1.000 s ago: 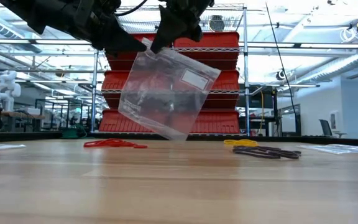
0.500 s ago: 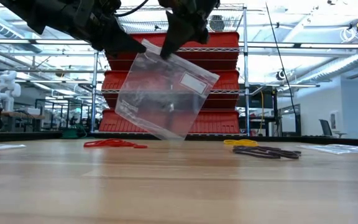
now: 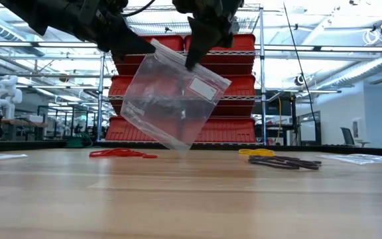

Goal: Sort rubber bands
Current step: Open the top right transparent zip bag

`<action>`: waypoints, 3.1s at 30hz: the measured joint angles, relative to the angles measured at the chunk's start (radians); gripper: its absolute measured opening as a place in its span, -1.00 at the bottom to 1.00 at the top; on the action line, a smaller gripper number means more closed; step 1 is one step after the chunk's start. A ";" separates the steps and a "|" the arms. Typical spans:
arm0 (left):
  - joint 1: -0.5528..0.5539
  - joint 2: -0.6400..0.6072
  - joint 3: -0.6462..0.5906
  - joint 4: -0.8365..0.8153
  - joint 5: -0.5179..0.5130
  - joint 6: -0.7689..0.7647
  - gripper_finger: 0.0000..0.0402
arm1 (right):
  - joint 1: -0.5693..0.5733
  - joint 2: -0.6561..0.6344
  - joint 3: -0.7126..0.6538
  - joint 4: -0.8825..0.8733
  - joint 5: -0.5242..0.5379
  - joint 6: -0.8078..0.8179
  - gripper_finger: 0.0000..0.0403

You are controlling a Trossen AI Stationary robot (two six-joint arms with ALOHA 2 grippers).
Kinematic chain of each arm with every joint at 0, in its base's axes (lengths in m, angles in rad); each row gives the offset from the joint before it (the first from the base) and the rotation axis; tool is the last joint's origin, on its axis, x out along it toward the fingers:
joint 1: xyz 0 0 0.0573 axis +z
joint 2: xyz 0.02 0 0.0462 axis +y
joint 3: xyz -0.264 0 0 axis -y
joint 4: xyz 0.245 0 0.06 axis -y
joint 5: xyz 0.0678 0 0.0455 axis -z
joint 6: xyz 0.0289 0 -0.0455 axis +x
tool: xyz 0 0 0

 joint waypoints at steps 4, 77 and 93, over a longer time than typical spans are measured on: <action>0.000 -0.010 0.000 -0.004 -0.002 -0.002 -1.00 | 0.005 0.000 0.000 -0.033 -0.002 0.018 -0.94; 0.001 -0.015 0.000 -0.011 -0.016 -0.002 -1.00 | 0.055 -0.120 -0.002 -0.214 0.045 0.114 -0.26; 0.000 -0.014 0.000 -0.007 -0.007 -0.003 -1.00 | 0.072 -0.036 -0.001 0.120 0.278 -0.140 -0.99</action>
